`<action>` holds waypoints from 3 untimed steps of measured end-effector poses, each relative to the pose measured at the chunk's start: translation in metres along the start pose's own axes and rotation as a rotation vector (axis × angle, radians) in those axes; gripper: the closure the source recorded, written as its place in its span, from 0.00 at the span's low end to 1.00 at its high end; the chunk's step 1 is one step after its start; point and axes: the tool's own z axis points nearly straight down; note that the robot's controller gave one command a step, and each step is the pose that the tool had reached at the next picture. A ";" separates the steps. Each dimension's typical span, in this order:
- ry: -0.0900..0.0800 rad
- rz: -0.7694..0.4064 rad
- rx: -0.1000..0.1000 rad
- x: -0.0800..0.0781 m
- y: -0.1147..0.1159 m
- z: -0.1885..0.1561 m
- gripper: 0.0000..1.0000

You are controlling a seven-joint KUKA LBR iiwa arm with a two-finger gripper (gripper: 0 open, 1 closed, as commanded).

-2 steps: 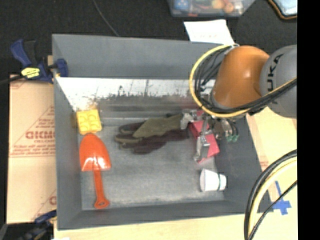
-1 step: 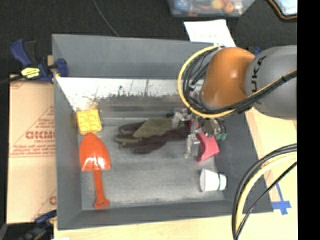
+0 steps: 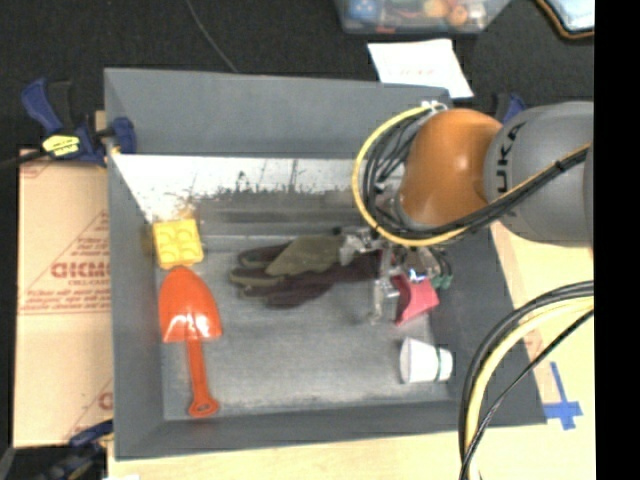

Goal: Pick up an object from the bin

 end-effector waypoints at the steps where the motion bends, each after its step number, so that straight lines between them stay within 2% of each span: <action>1: 0.000 0.018 -0.002 -0.009 0.011 0.024 0.00; 2: -0.003 0.033 0.001 -0.013 -0.015 -0.093 0.00; 3: -0.003 0.011 -0.001 -0.034 -0.014 -0.160 0.00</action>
Offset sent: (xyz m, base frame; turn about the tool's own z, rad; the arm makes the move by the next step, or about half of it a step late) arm 0.0140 -0.0115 0.0986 0.0301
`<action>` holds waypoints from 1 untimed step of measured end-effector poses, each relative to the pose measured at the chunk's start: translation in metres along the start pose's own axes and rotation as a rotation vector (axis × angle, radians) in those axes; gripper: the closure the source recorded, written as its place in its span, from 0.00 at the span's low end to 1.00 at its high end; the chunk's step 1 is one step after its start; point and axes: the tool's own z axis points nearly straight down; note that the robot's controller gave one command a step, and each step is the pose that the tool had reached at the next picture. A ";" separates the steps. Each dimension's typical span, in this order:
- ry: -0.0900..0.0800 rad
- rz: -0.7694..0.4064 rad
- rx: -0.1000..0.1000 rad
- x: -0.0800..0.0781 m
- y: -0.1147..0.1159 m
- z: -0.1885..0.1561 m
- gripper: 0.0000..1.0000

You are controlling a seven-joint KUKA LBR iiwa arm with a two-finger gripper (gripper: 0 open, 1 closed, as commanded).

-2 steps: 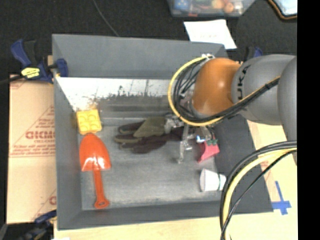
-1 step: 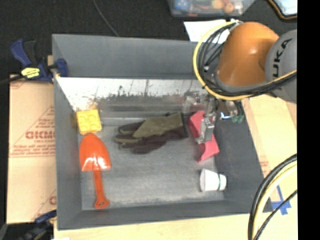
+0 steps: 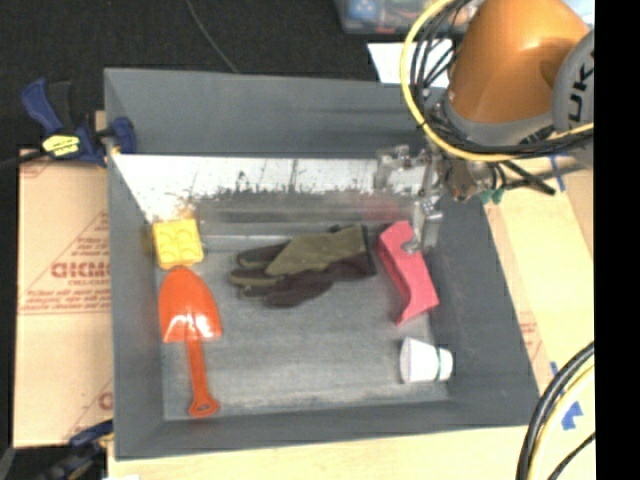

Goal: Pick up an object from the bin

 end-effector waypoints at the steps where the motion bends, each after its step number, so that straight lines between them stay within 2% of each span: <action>1: 0.004 0.013 0.001 0.012 0.000 0.093 0.00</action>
Offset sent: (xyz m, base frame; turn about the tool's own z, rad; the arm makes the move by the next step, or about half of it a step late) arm 0.0011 0.0047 -0.0559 -0.0784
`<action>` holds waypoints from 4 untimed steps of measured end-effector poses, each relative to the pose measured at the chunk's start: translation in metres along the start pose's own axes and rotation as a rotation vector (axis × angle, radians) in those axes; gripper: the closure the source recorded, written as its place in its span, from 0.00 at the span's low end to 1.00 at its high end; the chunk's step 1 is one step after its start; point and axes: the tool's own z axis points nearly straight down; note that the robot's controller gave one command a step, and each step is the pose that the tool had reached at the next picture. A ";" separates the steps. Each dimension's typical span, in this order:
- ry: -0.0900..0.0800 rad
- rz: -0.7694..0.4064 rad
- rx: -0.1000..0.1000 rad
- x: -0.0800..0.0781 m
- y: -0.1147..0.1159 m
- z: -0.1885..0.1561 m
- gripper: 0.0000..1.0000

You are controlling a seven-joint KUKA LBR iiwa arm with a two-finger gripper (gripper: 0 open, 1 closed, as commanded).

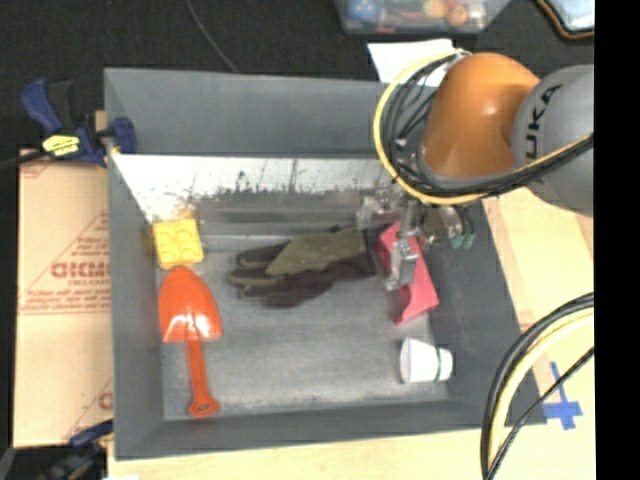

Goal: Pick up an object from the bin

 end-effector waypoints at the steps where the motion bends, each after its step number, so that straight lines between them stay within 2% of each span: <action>1: -0.019 -0.074 0.005 -0.012 0.003 -0.032 0.00; 2: -0.013 -0.213 0.005 -0.001 -0.008 0.055 0.00; 3: -0.027 -0.202 0.007 -0.013 0.009 0.031 0.00; 4: -0.012 -0.310 0.005 -0.013 -0.011 0.108 0.00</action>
Offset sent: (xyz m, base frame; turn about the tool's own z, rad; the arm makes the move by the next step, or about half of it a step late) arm -0.0008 -0.0097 -0.0678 -0.2249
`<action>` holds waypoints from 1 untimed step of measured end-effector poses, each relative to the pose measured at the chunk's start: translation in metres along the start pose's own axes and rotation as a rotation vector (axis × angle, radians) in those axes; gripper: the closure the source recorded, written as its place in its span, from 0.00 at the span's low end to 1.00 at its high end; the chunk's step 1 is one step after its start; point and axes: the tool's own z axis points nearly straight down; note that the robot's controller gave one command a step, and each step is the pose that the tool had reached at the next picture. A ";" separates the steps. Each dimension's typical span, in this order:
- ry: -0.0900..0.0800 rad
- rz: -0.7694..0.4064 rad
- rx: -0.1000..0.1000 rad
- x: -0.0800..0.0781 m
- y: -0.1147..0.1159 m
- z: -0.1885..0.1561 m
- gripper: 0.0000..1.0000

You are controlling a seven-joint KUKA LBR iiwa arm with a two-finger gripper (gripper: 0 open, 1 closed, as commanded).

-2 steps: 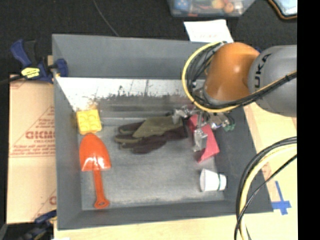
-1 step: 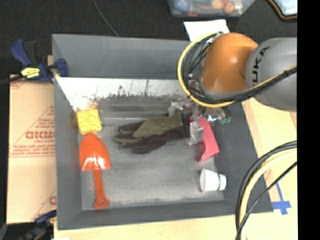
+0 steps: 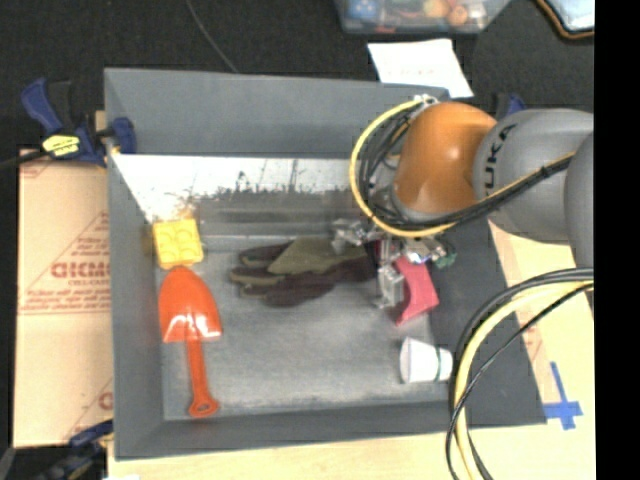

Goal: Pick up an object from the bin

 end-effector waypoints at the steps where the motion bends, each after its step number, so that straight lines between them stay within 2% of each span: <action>1: -0.024 -0.093 0.014 -0.012 0.003 -0.018 1.00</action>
Offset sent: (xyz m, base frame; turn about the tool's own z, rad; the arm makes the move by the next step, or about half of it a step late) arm 0.0000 0.0000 0.0000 0.0000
